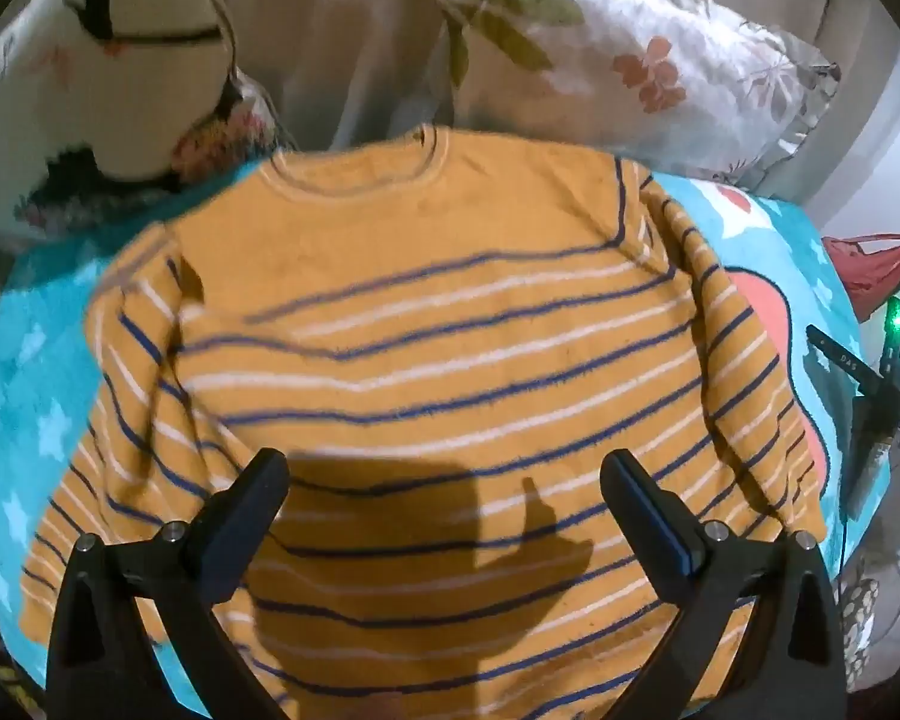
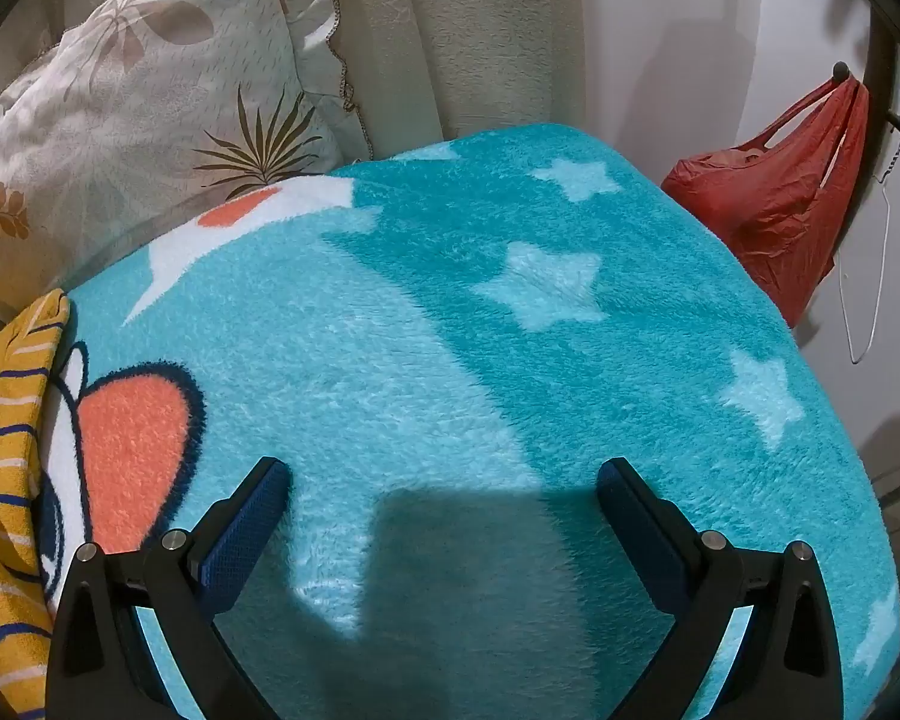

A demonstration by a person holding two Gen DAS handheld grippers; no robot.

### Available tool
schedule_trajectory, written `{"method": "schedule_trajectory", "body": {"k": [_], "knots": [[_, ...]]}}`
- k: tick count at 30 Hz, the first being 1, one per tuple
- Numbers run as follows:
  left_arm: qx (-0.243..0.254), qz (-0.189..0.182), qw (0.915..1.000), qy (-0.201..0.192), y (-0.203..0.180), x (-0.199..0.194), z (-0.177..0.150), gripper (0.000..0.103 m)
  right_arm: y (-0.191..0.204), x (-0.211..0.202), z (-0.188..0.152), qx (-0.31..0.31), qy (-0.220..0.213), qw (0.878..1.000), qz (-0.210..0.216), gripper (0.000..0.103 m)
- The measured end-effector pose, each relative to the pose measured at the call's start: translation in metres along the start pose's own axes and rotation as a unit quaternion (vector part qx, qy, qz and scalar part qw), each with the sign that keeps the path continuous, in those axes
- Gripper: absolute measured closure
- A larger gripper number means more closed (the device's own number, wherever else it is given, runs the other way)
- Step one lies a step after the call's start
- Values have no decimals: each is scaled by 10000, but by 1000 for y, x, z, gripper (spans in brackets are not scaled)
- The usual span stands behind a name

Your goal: Fold small clothes

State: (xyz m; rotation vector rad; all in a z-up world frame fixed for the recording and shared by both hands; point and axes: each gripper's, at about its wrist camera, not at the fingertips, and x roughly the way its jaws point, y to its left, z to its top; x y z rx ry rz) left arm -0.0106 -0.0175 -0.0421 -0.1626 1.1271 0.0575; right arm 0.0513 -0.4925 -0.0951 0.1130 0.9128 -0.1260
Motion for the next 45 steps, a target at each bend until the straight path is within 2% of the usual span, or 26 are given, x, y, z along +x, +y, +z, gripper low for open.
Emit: {"method": "schedule_trajectory", "body": {"k": [9, 16, 21, 25, 31, 33, 35, 37, 39, 41, 42, 43, 45], "knots": [[-357, 61, 9989, 296, -12, 32, -38, 0, 1, 0, 0, -10, 5, 10000, -13, 0], [-372, 146, 9985, 374, -23, 49, -47, 0, 0, 2, -2, -9, 1, 10000, -11, 0], [-216, 467, 9980, 378, -29, 56, -54, 0, 0, 2, -2, -13, 4, 10000, -19, 0], [-259, 584, 9972, 391, -31, 57, -58, 0, 2, 1, -1, -5, 0, 10000, -18, 0], [-201, 609, 9966, 516, -35, 55, -63, 0, 2, 1, 1, 52, 17, 10000, -1, 0], [-129, 552, 9963, 642, -45, 64, -47, 0, 0, 0, 2, 92, 98, 9999, 19, 0], [-294, 447, 9967, 610, -41, 57, -47, 0, 0, 2, 5, 21, 282, 9996, 37, 0], [-674, 285, 9962, 471, -33, 42, -51, 0, -1, 3, 8, 59, 432, 9990, 102, 0], [-837, 225, 9958, 283, -27, 23, -57, 0, -2, 3, 10, 86, 582, 9982, 119, 0], [-785, 415, 9960, 124, -24, 8, -61, 0, -4, -5, 12, 388, 875, 9954, 78, 9], [-746, 577, 9955, 28, -23, -3, -64, 0, -3, -17, 13, 466, 750, 9960, 115, 24], [-740, 673, 9950, -22, -20, -10, -67, 0, 1, -29, 13, 441, 582, 9973, 105, 31], [-824, 799, 9933, -92, -2, -22, -76, 0, 19, -74, 9, 187, -38, 9997, 160, 31]]}}
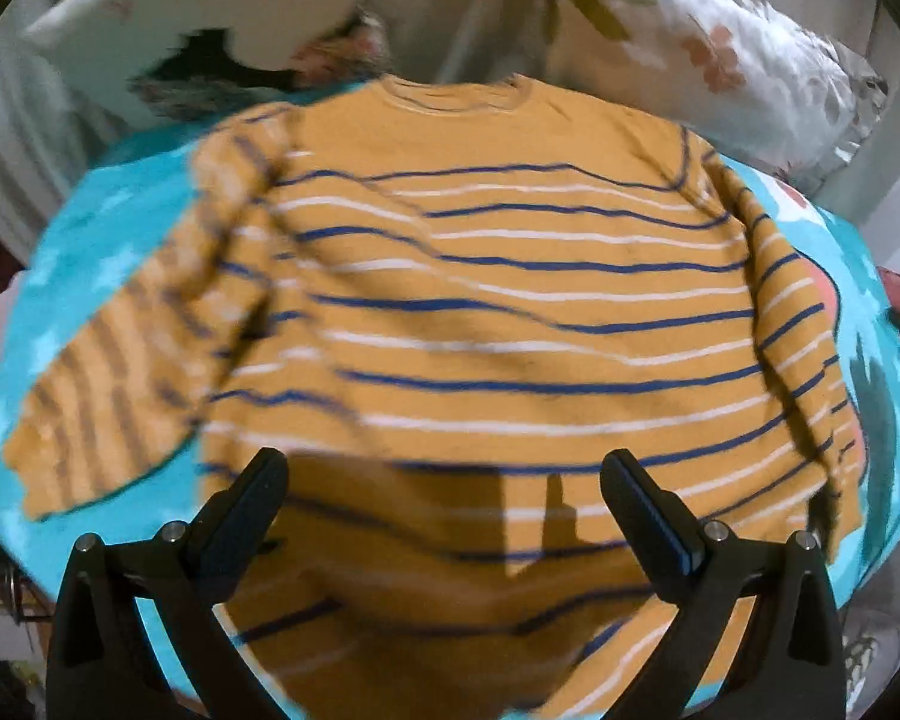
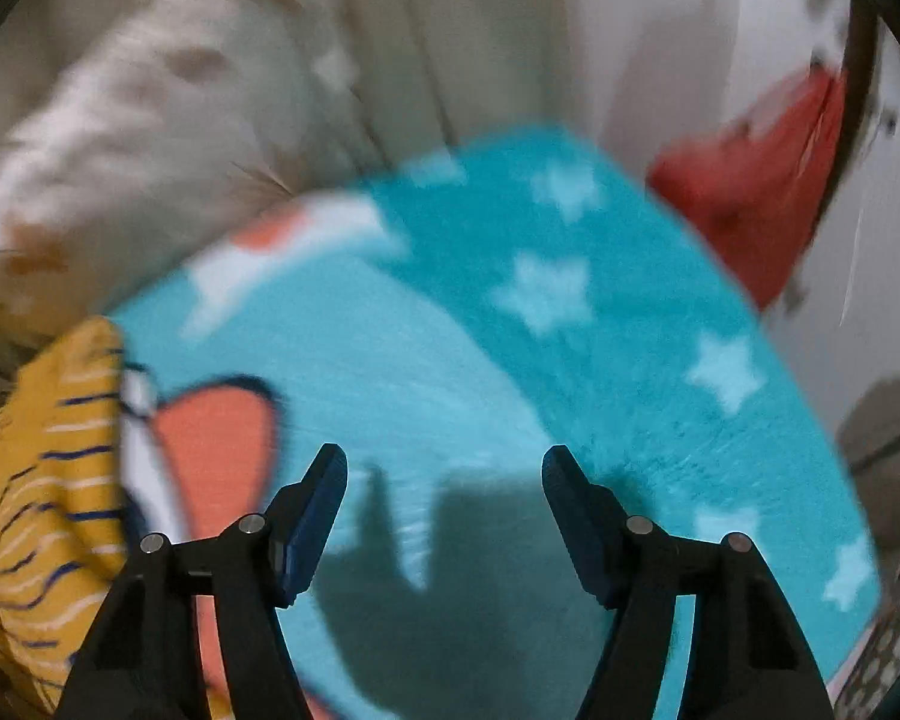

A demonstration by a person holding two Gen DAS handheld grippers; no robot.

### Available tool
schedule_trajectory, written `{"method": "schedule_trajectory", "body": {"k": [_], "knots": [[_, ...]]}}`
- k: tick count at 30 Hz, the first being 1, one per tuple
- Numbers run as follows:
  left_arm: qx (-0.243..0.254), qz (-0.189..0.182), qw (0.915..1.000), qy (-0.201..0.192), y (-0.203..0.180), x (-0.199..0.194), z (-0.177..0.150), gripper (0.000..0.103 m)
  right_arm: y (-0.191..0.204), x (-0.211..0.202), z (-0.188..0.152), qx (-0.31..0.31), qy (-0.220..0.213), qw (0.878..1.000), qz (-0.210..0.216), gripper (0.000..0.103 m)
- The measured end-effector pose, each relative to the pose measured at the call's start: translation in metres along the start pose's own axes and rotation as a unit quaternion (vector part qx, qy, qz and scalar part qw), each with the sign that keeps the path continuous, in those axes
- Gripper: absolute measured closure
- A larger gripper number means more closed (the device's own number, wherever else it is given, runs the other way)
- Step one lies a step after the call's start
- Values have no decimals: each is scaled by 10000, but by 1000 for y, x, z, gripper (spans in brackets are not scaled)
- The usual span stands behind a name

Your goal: Fold small clothes

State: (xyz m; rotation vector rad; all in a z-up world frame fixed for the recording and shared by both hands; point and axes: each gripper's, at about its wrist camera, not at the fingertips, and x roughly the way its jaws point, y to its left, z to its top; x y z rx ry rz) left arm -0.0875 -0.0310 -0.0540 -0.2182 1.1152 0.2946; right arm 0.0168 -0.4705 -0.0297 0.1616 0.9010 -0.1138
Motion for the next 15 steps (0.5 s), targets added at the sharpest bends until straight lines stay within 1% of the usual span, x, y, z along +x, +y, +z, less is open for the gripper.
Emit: {"method": "schedule_trajectory", "body": {"k": [1, 2, 3, 5, 6, 7, 8, 9, 10, 11, 12, 13, 14, 15], "knots": [[-128, 29, 9999, -18, 15, -2, -4, 0, 10, -18, -4, -98, -157, 9997, 128, 30], [-307, 49, 9995, -12, 27, -5, -10, 0, 21, -35, -11, -175, -216, 9989, 366, 28], [-475, 59, 9989, 6, 43, -3, -14, 0, 32, -48, -19, -211, -174, 9972, 690, 24], [-779, 80, 9969, 43, 69, -4, -28, 0, 54, -66, -42, -326, 168, 9885, 1467, 23], [-973, 51, 9952, 92, 82, -2, -35, 0, 65, -72, -55, -421, 402, 9811, 1845, 23], [-1084, 27, 9940, 170, 92, 0, -42, 0, 81, -76, -76, -576, 776, 9678, 2324, 23], [-1176, -20, 9927, 249, 98, 3, -46, 0, 87, -78, -87, -642, 949, 9615, 2498, 23], [-1263, -168, 9915, 266, 102, 6, -54, 0, 97, -76, -103, -728, 1221, 9528, 2682, 23], [-1304, -301, 9907, 257, 103, 7, -57, 0, 106, -70, -124, -842, 1606, 9422, 2816, 23], [-1331, -424, 9899, 255, 103, 10, -59, 0, 110, -65, -139, -929, 1799, 9378, 2821, 23], [-1361, -564, 9887, 273, 103, 13, -61, 0, 112, -59, -145, -983, 1902, 9363, 2783, 23], [-1410, -724, 9869, 297, 101, 16, -64, 1, 113, -53, -158, -1040, 2062, 9355, 2673, 23], [-1479, -928, 9841, 316, 99, 20, -66, 2, 112, -49, -165, -1008, 2186, 9332, 2669, 23], [-1535, -1090, 9816, 331, 96, 22, -70, 10, 113, -45, -167, -963, 2272, 9307, 2701, 23]]}}
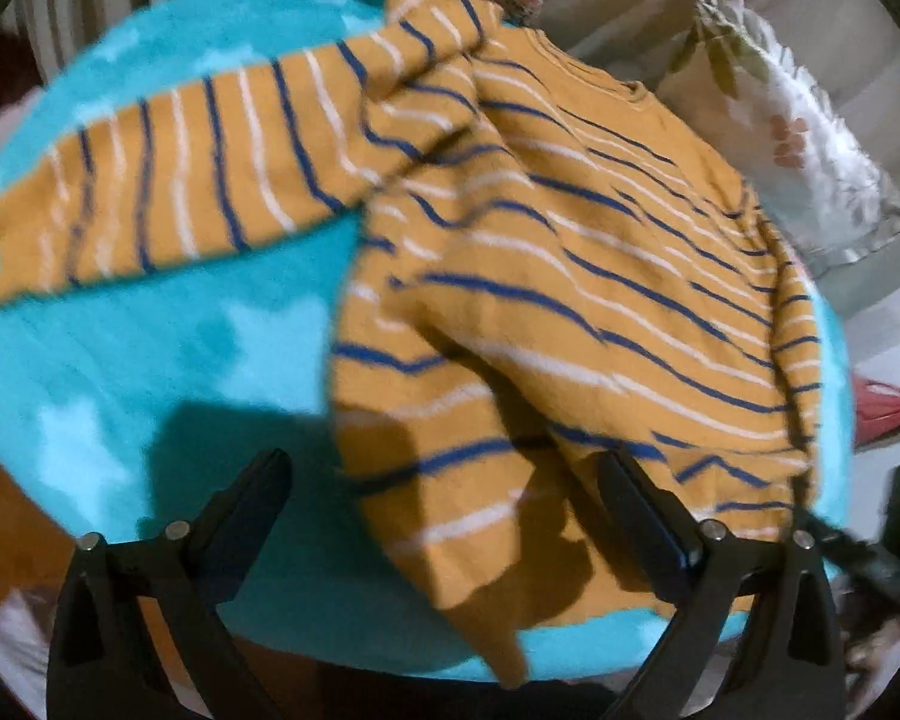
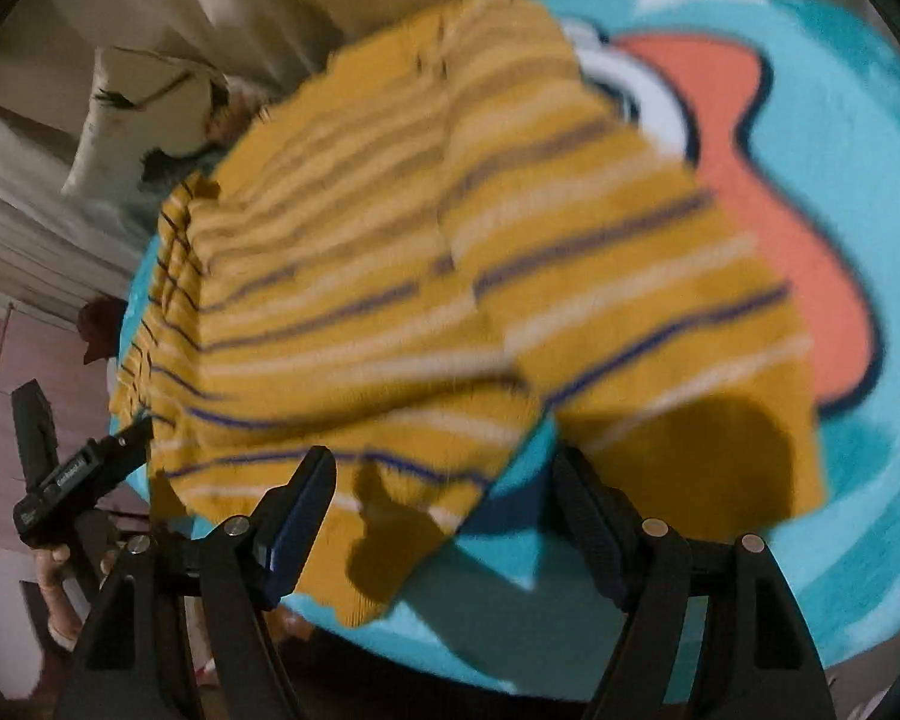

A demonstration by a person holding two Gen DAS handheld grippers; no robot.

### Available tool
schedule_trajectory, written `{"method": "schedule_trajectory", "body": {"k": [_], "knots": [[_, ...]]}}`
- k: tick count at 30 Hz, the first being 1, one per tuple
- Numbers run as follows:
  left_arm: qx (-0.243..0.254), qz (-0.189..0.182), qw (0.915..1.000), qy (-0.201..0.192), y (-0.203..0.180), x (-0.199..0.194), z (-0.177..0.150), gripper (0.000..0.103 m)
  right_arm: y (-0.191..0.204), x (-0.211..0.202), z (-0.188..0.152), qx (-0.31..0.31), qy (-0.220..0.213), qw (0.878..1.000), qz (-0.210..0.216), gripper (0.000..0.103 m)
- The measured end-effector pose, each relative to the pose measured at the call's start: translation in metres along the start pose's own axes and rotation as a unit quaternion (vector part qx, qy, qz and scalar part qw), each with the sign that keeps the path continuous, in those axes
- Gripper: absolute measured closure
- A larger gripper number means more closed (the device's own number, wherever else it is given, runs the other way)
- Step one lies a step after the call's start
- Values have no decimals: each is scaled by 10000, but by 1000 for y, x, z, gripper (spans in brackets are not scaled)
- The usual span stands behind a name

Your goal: Fold small clothes

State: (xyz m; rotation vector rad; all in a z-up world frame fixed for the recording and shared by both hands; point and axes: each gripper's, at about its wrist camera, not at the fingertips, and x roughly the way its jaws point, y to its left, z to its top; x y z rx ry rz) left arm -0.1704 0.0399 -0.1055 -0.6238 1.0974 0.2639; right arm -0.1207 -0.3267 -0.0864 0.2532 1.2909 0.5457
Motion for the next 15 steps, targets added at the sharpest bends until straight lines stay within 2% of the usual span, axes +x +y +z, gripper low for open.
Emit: {"method": "schedule_trajectory", "body": {"k": [1, 2, 3, 4, 6, 8, 9, 11, 15], "knots": [[-38, -104, 9999, 49, -1, 4, -2, 21, -2, 4, -2, 50, 21, 10000, 56, 22], [0, -11, 10000, -26, -5, 4, -4, 24, 1, 6, -3, -36, -90, 10000, -17, 22], [77, 125, 9999, -80, -10, 4, -5, 50, 7, 10, -4, -182, -88, 9998, -89, 22], [115, 271, 9996, -33, -14, 6, -7, 93, 11, 9, -4, -297, -125, 9994, -153, 22], [-85, 311, 9995, 51, -14, 5, -7, 96, 21, 15, -1, -477, -217, 9982, -303, 25], [-198, 329, 9993, -29, -10, -4, -10, 96, 38, 24, 12, -676, -285, 9961, -485, 55], [-197, 413, 9989, -85, -10, -10, -12, 97, 42, 27, 13, -821, -226, 9946, -586, 82], [-186, 524, 9983, -182, -7, -25, -17, 97, 39, 26, 14, -728, -92, 9967, -356, 89], [-227, 717, 9967, -289, 5, -64, -40, 97, 30, 6, -9, -859, 221, 9960, -54, 91]]}}
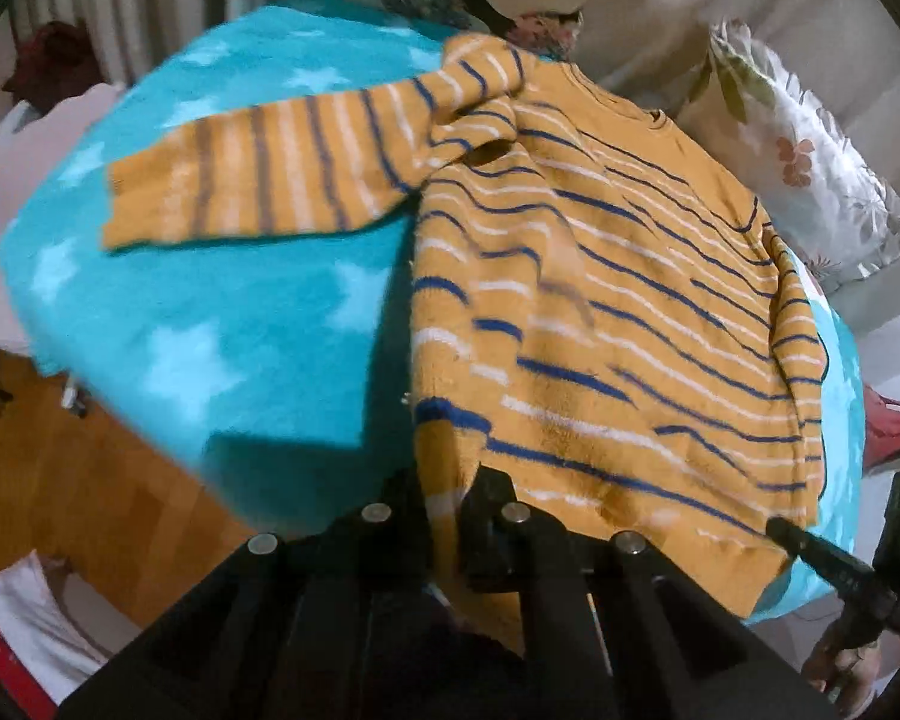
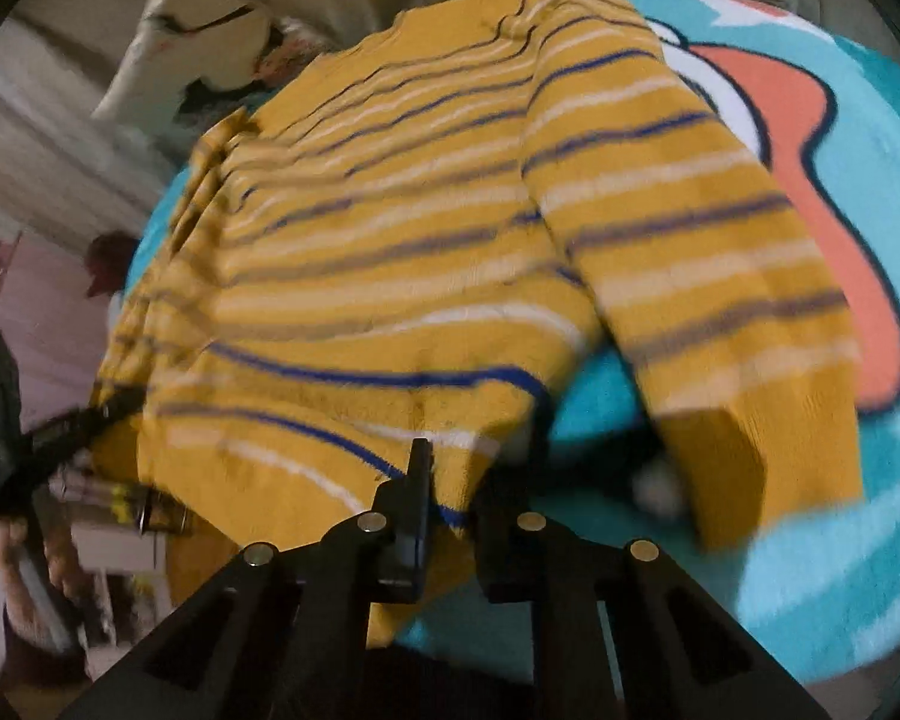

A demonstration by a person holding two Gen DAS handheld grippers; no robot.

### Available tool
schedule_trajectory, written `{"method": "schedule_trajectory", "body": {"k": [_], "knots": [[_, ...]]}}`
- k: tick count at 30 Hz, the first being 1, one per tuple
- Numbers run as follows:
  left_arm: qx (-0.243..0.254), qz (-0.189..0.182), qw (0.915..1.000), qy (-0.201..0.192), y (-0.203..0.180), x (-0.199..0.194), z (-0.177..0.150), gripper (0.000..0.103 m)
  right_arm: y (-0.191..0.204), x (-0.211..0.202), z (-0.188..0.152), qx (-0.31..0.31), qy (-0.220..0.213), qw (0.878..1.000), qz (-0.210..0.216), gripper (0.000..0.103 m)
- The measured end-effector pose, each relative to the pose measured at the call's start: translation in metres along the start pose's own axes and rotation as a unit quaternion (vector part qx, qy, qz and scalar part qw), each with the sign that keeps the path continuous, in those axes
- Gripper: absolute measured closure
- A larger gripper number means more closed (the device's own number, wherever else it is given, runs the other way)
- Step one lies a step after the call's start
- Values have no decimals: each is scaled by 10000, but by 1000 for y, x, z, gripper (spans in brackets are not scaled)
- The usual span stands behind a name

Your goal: Fold small clothes

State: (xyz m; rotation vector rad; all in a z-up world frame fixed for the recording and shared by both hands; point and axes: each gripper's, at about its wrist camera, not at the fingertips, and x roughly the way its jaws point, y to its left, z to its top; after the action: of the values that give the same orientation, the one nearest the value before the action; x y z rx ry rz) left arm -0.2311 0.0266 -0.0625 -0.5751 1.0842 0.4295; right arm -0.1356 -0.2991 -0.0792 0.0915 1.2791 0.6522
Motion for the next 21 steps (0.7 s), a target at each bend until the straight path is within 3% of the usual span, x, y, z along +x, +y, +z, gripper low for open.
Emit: {"method": "schedule_trajectory", "body": {"k": [5, 6, 9, 11, 15, 16, 18, 21], "knots": [[63, 200, 9996, 181, 12, -7, -32, 95, -10, -9, -45, -31, 448, 9989, 143, 96], [104, 231, 9995, 190, 13, -6, -38, 95, -11, -6, -52, -124, 541, 9985, 14, 95], [74, 230, 9995, 190, 15, -9, -43, 94, -15, -14, -56, -144, 339, 9993, -25, 94], [171, 192, 9997, 17, 13, -19, -42, 88, -26, -35, -49, 78, -75, 9999, -6, 93], [437, 202, 9977, -477, -7, -43, -30, 47, -49, -66, -26, 484, -729, 9956, -332, 63], [499, 177, 9968, -601, -13, -48, -26, 42, -54, -70, -22, 547, -803, 9944, -415, 62], [602, 173, 9950, -781, -25, -52, -18, 36, -57, -76, -11, 604, -892, 9927, -533, 62], [743, 241, 9925, -942, -50, -48, -2, 33, -51, -79, 0, 586, -1001, 9916, -567, 54]]}}
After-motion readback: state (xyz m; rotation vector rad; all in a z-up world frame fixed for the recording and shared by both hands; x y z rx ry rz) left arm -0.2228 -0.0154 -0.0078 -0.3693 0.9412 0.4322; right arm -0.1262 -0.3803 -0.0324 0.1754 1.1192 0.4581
